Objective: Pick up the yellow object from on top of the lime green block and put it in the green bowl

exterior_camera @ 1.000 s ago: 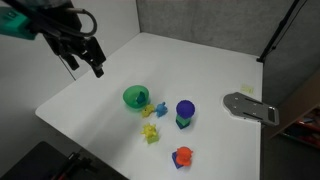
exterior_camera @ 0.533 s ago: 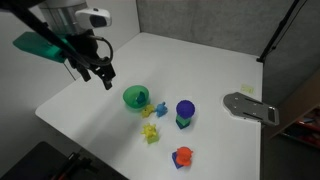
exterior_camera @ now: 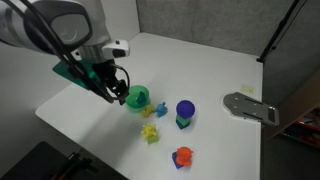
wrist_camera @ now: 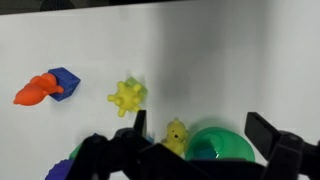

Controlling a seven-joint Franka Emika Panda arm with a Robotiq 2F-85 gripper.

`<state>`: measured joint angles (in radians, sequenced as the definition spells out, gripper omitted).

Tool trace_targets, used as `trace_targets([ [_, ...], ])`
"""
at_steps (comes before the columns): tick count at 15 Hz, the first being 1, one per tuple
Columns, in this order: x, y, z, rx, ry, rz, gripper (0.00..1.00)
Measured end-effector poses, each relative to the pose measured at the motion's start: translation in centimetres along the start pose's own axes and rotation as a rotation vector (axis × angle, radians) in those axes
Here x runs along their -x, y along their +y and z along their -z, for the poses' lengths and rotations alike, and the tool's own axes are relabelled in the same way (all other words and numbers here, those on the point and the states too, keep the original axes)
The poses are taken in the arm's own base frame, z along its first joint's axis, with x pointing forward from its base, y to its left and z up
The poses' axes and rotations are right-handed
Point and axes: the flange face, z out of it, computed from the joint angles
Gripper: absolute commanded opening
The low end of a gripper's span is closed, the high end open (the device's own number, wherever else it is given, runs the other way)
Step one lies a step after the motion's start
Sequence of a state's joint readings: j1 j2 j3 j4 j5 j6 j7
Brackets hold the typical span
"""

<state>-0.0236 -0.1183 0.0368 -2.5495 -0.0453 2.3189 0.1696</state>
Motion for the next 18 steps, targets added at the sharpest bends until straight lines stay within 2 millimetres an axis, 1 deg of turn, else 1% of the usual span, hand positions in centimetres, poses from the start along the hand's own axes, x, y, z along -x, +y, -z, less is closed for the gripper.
trace_targets([
  [5, -1.6, 1.9, -4.7, 0.022, 0.007, -0.067, 1.0],
  [12, -3.0, 5.1, -10.9, 0.075, 0.009, -0.155, 1.0],
  [16, -4.0, 7.1, -13.8, 0.116, 0.006, -0.196, 1.0],
  [18, -4.5, 7.5, -15.1, 0.132, 0.0, -0.208, 1.0],
])
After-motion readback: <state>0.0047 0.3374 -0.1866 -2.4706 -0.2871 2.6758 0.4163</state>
